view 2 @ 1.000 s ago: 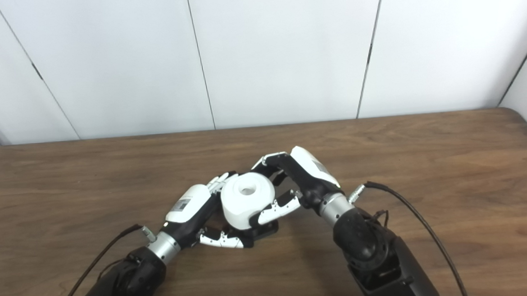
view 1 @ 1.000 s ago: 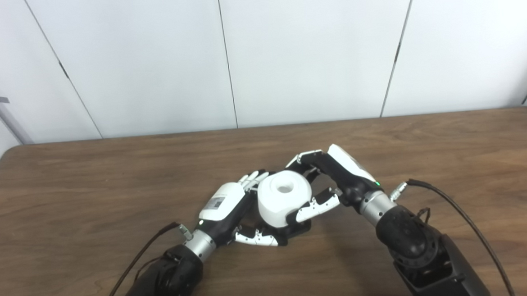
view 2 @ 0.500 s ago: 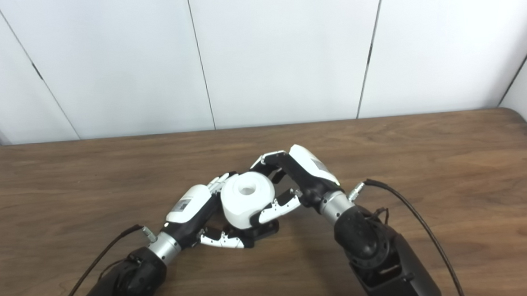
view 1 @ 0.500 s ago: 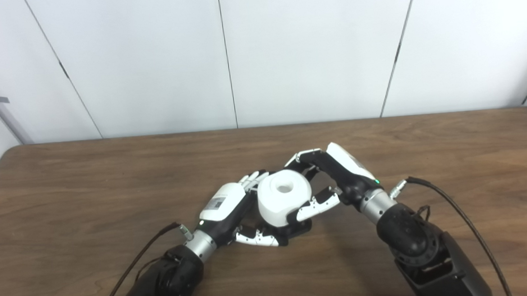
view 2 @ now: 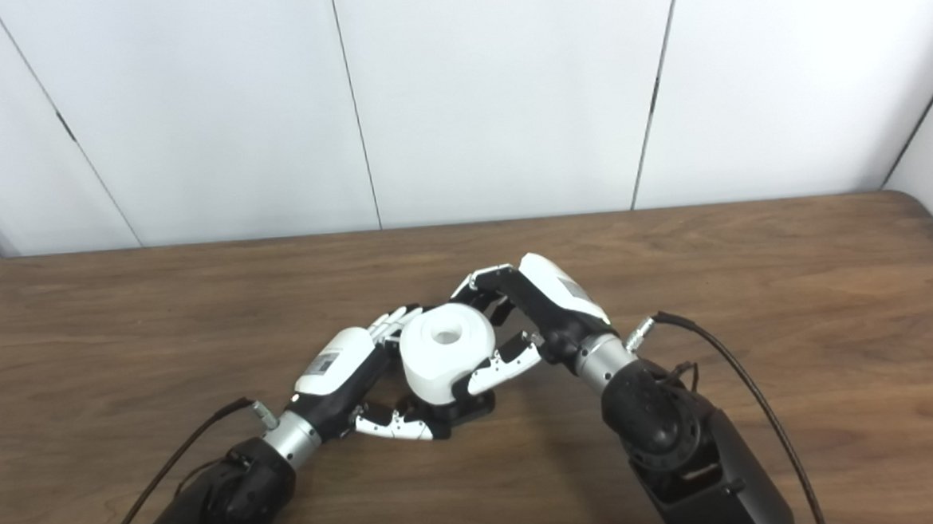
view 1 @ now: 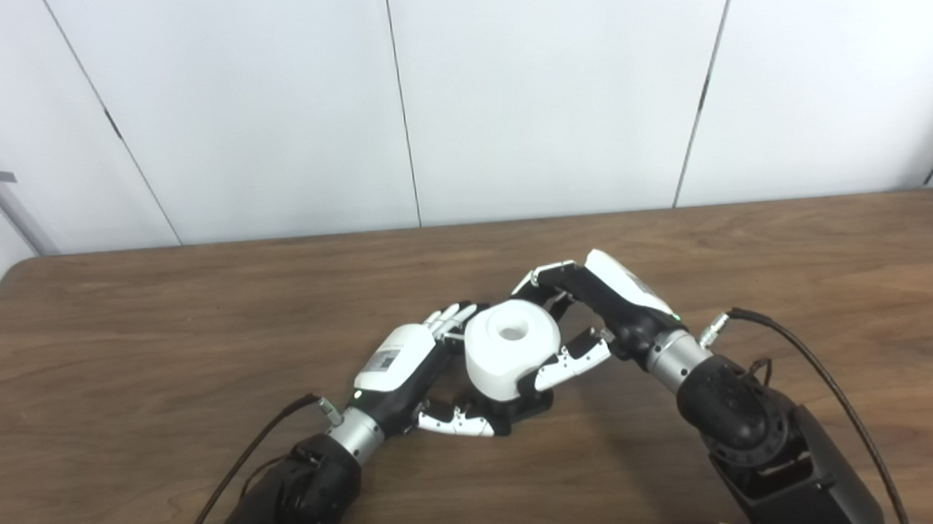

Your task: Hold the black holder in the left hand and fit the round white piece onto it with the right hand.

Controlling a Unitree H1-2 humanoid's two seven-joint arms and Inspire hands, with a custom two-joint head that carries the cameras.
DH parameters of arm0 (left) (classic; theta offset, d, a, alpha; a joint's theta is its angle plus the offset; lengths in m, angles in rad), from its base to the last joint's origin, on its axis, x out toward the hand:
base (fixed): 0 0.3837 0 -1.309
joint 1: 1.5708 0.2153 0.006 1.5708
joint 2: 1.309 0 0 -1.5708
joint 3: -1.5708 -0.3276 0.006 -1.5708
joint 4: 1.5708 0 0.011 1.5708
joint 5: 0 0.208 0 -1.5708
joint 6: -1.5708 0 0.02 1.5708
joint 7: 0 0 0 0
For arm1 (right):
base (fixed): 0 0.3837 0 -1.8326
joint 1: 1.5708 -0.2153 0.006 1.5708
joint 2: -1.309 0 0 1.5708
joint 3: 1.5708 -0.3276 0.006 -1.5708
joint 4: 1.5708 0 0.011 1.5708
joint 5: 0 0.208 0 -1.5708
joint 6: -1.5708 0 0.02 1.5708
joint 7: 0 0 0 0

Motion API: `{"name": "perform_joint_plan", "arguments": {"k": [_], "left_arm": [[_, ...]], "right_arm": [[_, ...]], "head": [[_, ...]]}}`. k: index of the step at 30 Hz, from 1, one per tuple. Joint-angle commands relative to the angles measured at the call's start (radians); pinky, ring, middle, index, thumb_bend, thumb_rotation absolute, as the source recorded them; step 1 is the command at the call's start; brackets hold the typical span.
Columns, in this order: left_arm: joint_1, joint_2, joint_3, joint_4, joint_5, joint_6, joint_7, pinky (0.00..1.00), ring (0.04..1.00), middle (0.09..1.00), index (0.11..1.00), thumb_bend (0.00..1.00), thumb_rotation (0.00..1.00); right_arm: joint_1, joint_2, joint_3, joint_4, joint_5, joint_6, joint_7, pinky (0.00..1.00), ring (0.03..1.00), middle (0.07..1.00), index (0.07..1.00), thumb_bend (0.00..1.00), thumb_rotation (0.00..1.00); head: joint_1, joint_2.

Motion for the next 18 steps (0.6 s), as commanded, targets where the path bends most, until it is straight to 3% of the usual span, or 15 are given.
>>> {"name": "perform_joint_plan", "arguments": {"k": [1,18], "left_arm": [[0.064,-0.006,-0.061,0.031,0.047,0.048,-0.106,1.00,1.000,0.970,0.482,0.52,0.06],[0.053,-0.014,-0.060,0.043,0.039,0.053,-0.108,1.00,1.000,0.970,0.481,0.52,0.06]], "right_arm": [[-0.024,-0.014,-0.009,-0.026,-0.007,-0.016,0.007,0.58,0.674,0.683,0.479,0.52,0.13],[-0.021,-0.024,-0.010,-0.040,0.007,-0.016,0.033,0.57,0.668,0.684,0.479,0.52,0.13]], "head": [[0.000,0.002],[0.007,0.010]]}}
